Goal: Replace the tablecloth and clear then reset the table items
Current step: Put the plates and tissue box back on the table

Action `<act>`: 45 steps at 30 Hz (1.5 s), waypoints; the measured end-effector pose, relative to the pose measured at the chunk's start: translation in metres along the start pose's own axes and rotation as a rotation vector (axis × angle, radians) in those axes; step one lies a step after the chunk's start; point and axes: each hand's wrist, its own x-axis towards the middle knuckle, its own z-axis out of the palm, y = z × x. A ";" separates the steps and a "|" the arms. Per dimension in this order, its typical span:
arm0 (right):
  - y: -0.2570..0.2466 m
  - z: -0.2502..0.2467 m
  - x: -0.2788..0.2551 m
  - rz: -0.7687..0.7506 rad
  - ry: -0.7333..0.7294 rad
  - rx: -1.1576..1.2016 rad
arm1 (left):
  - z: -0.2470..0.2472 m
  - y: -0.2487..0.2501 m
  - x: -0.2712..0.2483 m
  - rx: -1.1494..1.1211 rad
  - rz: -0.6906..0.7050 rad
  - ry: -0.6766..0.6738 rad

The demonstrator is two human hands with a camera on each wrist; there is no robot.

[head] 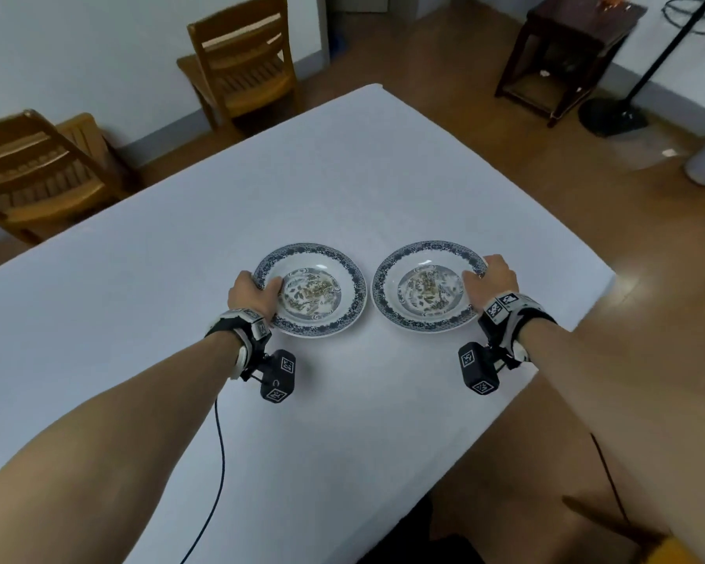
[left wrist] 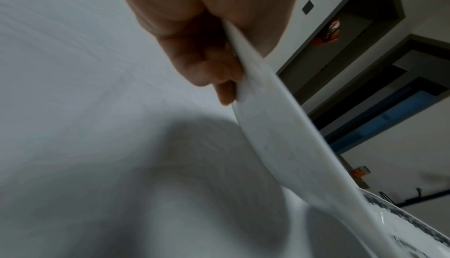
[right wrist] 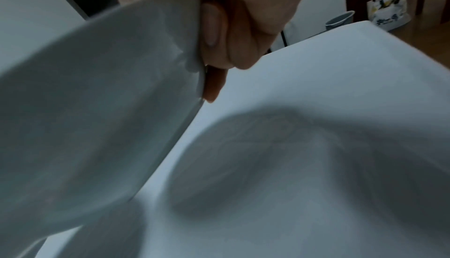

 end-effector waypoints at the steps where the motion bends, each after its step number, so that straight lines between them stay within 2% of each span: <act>1: -0.004 -0.002 0.015 0.001 -0.002 -0.005 | 0.006 0.008 0.009 -0.004 -0.017 0.012; 12: -0.045 0.005 0.152 -0.109 -0.069 -0.100 | 0.069 0.055 0.082 -0.043 -0.122 0.128; 20: -0.064 0.024 0.257 -0.215 -0.179 -0.056 | 0.111 0.071 0.100 -0.100 -0.318 0.236; 26: -0.085 0.029 0.318 -0.282 -0.240 0.030 | 0.131 0.076 0.099 -0.169 -0.343 0.299; 29: -0.085 0.031 0.337 -0.319 -0.276 0.077 | 0.138 0.073 0.097 -0.167 -0.362 0.302; 33: -0.076 0.036 0.349 -0.361 -0.321 0.048 | 0.140 0.074 0.097 -0.043 -0.387 0.292; 38: -0.081 0.036 0.351 -0.428 -0.278 -0.097 | 0.136 0.079 0.097 0.054 -0.437 0.267; 45: -0.086 0.036 0.350 -0.420 -0.234 -0.195 | 0.127 0.079 0.092 0.096 -0.477 0.214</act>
